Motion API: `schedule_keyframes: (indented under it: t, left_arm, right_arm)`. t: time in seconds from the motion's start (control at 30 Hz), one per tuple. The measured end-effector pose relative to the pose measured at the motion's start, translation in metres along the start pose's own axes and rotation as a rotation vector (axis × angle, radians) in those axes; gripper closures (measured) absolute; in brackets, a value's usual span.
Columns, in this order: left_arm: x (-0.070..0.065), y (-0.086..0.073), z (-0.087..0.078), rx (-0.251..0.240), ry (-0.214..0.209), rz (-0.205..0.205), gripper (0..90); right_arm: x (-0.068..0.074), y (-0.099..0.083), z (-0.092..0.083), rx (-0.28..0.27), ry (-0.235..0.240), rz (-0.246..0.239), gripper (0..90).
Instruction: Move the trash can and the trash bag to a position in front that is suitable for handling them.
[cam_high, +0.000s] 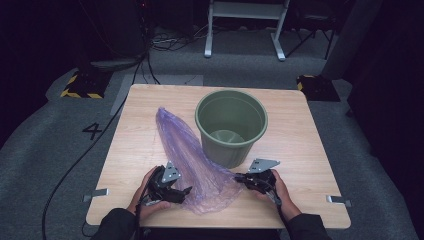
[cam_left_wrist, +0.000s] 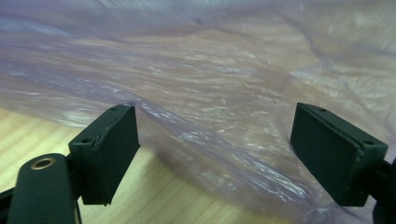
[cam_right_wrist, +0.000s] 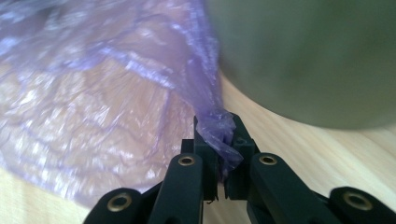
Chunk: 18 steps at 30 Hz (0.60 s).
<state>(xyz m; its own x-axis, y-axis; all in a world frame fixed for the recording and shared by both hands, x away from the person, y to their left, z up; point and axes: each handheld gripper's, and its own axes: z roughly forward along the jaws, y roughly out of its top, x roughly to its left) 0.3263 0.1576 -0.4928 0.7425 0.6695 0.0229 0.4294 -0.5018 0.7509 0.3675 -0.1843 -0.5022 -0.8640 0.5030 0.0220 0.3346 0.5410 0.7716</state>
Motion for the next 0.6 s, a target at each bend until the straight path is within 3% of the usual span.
schedule_keyframes:
  t: [0.17,0.3,0.4,0.53,0.6]
  left_arm:
    - [-0.003,0.004,-0.01,-0.064,-0.027,0.004,15.4]
    - [-0.013,0.006,-0.009,-0.043,-0.028,0.053,15.3]
    - [-0.017,0.005,-0.01,-0.034,-0.053,0.059,15.3]
    - [-0.02,0.004,-0.012,-0.031,-0.093,0.063,15.2]
    - [-0.023,0.005,-0.01,-0.02,-0.104,0.079,15.3]
  right_arm:
    - [-0.01,-0.005,-0.008,-0.004,-0.044,0.031,85.9]
    - [-0.013,-0.007,-0.009,0.0,-0.072,0.039,84.3]
    - [-0.015,-0.007,-0.011,0.001,-0.094,0.047,83.9]
    - [-0.02,-0.009,-0.014,-0.004,-0.132,0.082,74.3]
    - [-0.021,-0.009,-0.015,-0.015,-0.14,0.103,62.4]
